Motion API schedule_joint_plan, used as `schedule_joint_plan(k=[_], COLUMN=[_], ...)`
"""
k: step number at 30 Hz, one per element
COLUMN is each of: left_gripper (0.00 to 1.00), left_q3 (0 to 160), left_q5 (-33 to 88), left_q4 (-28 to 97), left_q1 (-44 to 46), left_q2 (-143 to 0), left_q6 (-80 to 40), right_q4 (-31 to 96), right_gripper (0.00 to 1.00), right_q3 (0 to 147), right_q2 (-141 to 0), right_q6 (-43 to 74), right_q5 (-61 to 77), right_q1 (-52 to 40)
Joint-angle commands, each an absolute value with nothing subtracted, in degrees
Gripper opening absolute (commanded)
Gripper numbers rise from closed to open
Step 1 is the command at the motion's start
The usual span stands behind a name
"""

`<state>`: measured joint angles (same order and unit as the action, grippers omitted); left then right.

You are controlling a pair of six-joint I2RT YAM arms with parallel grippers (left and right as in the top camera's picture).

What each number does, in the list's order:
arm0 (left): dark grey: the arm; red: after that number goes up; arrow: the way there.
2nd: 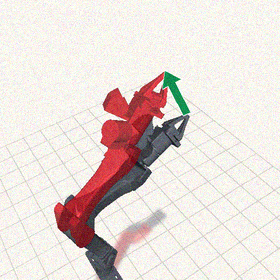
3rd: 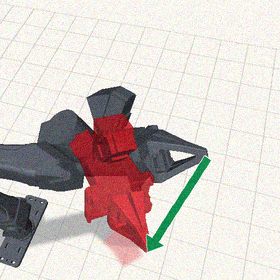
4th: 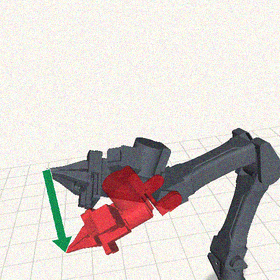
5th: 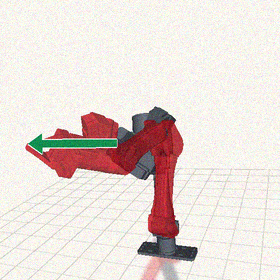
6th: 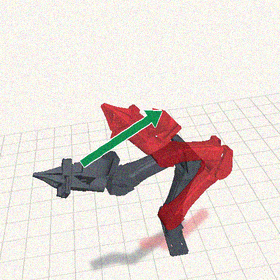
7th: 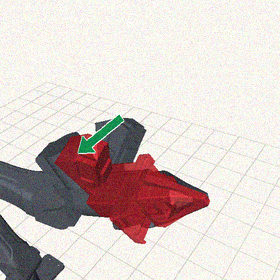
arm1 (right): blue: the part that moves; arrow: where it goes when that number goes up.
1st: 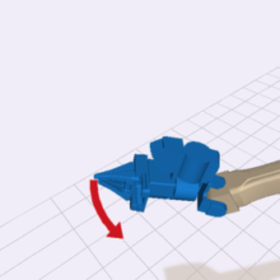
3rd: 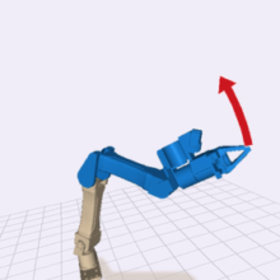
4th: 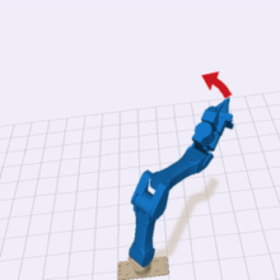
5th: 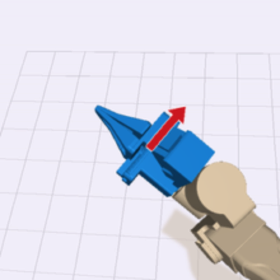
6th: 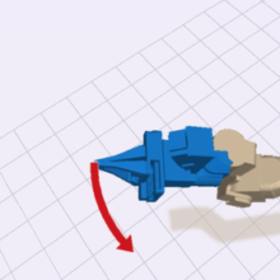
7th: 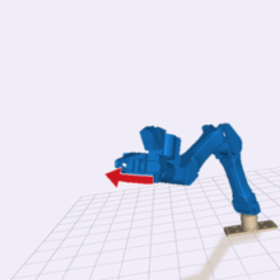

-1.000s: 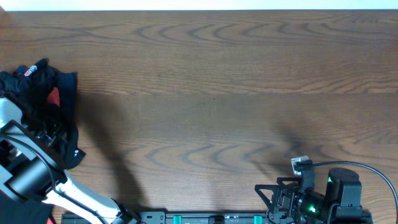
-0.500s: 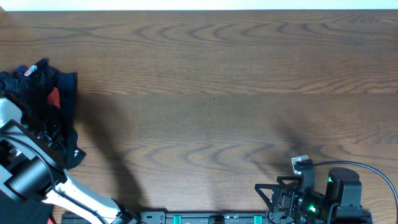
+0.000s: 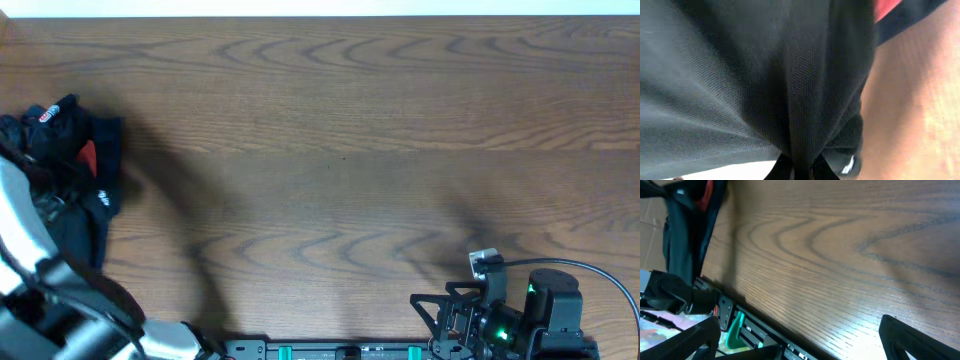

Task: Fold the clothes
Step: 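Lift the grasped black garment from the pile with the left gripper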

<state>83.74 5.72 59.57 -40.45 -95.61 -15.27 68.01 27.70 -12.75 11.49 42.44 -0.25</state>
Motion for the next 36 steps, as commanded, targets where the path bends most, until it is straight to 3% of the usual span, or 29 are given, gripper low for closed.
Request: schedule_joint_plan(k=[1, 9, 36], left_gripper=[0.06, 0.06, 0.06], left_q3=[84.79, 84.79, 84.79], left_q5=[6.37, 8.34, 3.36], left_q4=[59.57, 59.53, 52.47], left_q1=[-40.14, -38.06, -13.41], left_q2=[-92.64, -89.45, -77.10], left_q6=[-17.23, -17.45, -17.28], right_q4=[67.90, 67.83, 67.88], right_gripper=[0.99, 0.99, 0.99], right_q3=[28.56, 28.56, 28.56], right_q2=[-12.78, -12.78, -12.78], right_q6=[10.46, 10.17, 10.20], right_q5=[42.22, 41.78, 41.80], right_q1=[-0.82, -0.82, -0.82])
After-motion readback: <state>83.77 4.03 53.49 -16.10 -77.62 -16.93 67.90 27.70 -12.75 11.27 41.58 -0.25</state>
